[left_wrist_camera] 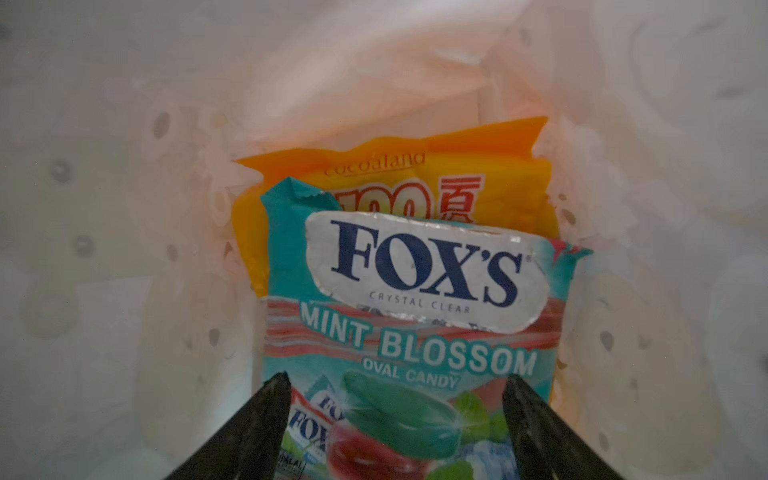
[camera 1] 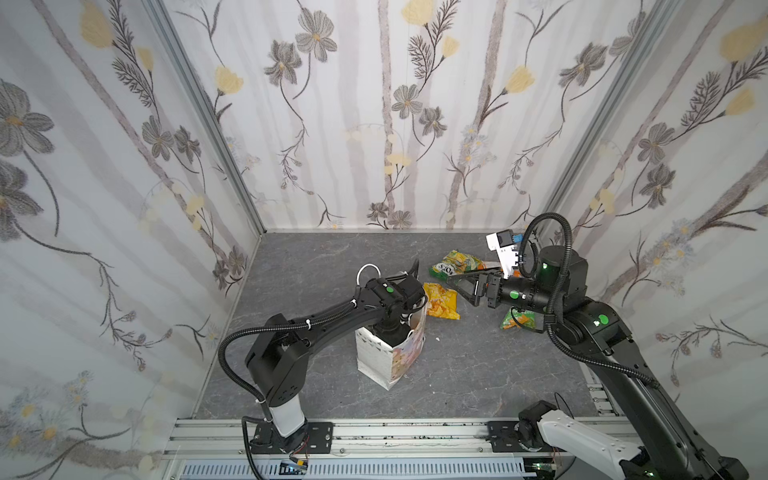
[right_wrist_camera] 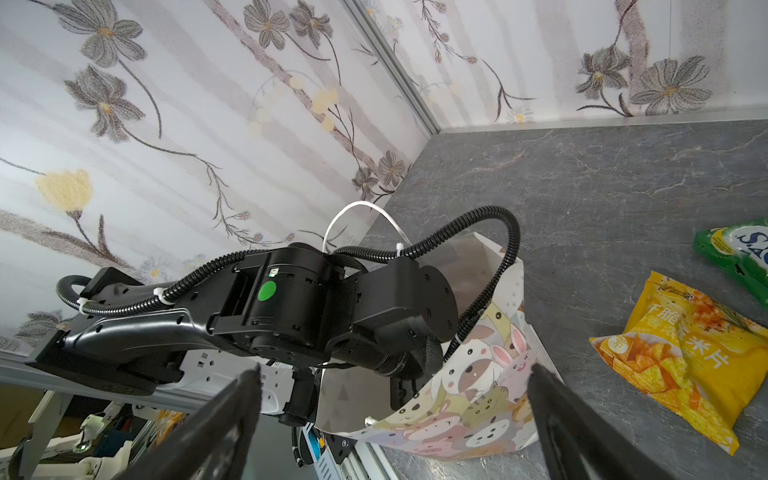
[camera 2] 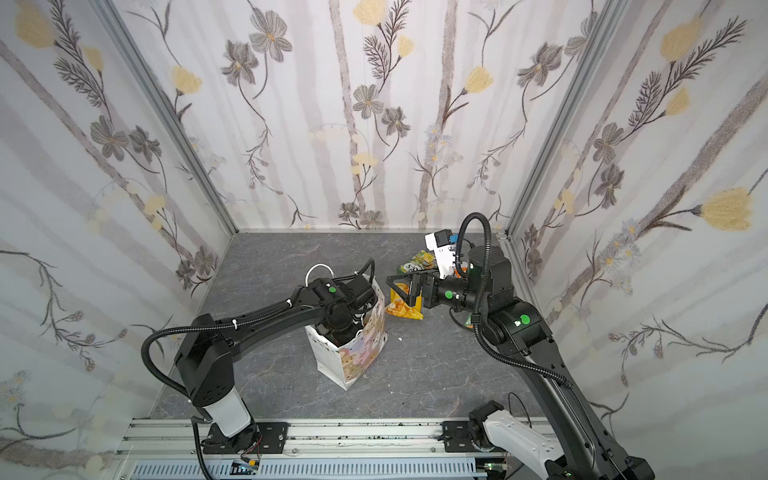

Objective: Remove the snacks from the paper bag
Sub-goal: 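Push the left gripper down and close it on the FOX'S bag top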

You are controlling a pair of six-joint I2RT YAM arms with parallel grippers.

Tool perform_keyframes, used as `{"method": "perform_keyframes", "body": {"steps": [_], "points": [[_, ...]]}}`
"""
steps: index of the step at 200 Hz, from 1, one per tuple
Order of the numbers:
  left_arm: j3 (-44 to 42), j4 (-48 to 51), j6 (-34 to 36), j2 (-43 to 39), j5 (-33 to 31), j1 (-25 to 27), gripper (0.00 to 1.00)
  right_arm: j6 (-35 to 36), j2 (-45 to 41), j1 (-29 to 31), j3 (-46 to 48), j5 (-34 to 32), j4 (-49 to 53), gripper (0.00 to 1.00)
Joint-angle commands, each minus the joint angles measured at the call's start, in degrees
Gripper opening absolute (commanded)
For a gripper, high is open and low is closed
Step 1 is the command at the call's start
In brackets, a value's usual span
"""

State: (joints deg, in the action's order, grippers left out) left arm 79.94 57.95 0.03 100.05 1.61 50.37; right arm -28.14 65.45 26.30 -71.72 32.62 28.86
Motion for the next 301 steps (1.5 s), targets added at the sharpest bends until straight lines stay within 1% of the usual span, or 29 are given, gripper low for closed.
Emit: {"method": "perform_keyframes", "body": {"steps": [1,34,67,75,98,166,200,301], "points": [[-1.0,0.2,0.6,1.2,0.0,0.1,0.81,1.4,0.3,0.2,0.1,0.4,1.1,0.99],[-1.8,0.4,0.6,2.9,1.1,0.0,0.81,3.8,2.3,2.5,-0.5,0.4,5.1,0.99],[-2.7,-0.7,0.6,3.4,1.2,0.0,0.81,4.3,3.3,4.0,-0.8,-1.0,5.9,0.99],[-3.2,-1.1,0.5,3.6,1.1,0.0,0.8,4.2,3.3,3.9,-0.9,-1.2,5.9,0.99],[-4.7,-2.8,-0.1,3.4,0.0,-0.1,0.67,4.1,3.4,4.1,-1.4,-1.5,5.8,0.99],[-5.9,-6.6,-1.3,-0.2,-0.6,-0.1,0.21,3.5,3.5,4.3,-1.5,-2.5,5.7,1.0],[-5.7,-7.0,-1.5,-1.5,0.0,-0.3,0.0,3.5,3.3,4.3,-1.5,-2.9,5.9,0.99],[-3.8,-7.9,-1.9,-6.1,-1.0,-0.3,0.0,3.3,3.1,4.3,-1.9,-3.4,6.0,0.99]]}}
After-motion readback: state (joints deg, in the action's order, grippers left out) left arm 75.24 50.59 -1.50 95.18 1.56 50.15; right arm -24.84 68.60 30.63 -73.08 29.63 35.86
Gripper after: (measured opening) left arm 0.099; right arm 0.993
